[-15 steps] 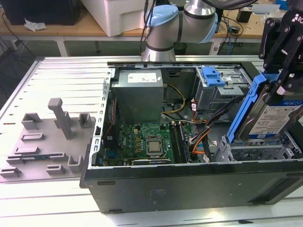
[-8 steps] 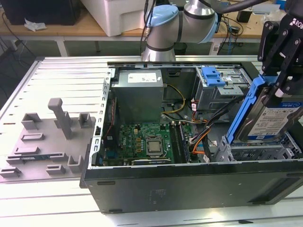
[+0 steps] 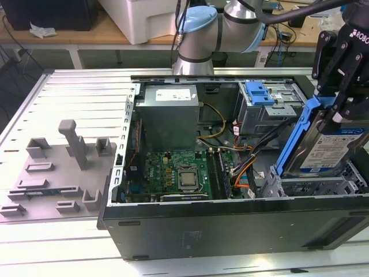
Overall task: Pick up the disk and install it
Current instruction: 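Insert the disk into the insertion slot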
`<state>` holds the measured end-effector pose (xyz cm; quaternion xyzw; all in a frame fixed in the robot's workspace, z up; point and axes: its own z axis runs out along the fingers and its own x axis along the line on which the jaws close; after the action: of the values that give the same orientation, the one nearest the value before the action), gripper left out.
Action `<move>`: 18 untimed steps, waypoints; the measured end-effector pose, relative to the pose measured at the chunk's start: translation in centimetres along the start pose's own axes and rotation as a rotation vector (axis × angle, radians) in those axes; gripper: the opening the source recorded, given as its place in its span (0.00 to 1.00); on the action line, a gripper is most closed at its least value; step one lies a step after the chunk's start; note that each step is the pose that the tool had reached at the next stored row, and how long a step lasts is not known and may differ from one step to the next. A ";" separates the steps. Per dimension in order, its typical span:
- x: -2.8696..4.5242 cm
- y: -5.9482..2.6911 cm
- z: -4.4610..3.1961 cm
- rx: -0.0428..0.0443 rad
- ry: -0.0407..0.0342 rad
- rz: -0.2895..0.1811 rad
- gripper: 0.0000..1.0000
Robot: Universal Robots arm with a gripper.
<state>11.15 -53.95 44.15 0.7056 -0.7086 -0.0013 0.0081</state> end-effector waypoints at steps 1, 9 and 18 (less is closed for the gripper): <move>0.00 0.00 0.10 0.0002 -0.0001 0.000 0.37; -0.01 -0.01 0.81 0.0009 0.0001 0.000 0.37; -0.01 -0.02 1.33 0.0011 0.0001 0.000 0.37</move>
<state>11.15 -53.95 42.82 0.7056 -0.7086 -0.0009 0.0077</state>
